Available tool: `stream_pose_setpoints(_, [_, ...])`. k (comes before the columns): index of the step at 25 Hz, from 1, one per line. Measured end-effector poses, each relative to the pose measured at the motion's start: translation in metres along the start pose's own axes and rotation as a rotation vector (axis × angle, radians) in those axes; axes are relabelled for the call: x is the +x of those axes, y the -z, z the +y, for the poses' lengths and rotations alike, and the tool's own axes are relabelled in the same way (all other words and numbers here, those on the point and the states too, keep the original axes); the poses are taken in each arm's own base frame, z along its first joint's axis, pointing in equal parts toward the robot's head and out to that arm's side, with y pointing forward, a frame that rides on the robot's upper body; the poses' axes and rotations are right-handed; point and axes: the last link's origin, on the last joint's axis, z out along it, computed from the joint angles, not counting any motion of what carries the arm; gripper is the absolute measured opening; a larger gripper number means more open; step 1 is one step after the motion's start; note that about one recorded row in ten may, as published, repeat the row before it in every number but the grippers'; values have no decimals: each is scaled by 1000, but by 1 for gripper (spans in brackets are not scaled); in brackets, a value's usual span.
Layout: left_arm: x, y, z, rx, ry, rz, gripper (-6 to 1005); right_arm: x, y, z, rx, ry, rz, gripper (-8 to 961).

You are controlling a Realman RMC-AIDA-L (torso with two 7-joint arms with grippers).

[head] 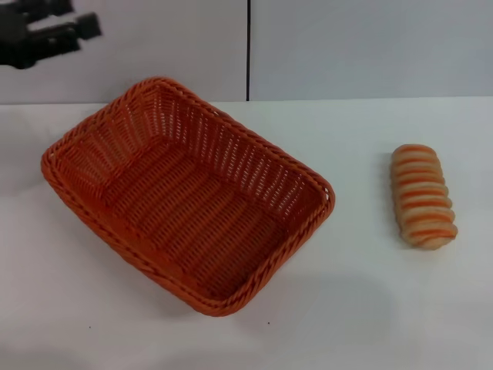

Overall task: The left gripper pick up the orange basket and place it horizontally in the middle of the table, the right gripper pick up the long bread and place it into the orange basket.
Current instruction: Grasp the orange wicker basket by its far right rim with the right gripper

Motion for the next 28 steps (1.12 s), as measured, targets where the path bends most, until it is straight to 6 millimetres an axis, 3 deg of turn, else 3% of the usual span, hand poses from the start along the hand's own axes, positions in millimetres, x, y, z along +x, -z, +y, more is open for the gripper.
stream_pose_setpoints(3, [10,-10,-1,7,-2,-116,794,1,0,0,-1,-1,6,777])
stream_pose_setpoints(8, [27,-31,0,42,-69,-282,765,4,0,2,-9,-2,22,777])
stream_pose_setpoints(12, [31,-41,-2,76,-108,-345,671,5,1,2,-8,-6,26,777])
stream_pose_setpoints(14, [31,-41,-2,76,-108,-345,672,6,2,2,-6,-11,27,777])
stream_pose_setpoints(23, [26,-48,-9,122,-123,-432,672,7,2,4,-13,-34,25,777])
stream_pose_setpoints(24, [10,-54,-19,207,-127,-531,670,7,2,5,-15,-35,26,777])
stream_pose_setpoints(28, [0,-63,-20,228,-124,-591,661,9,-2,7,-22,-37,34,777])
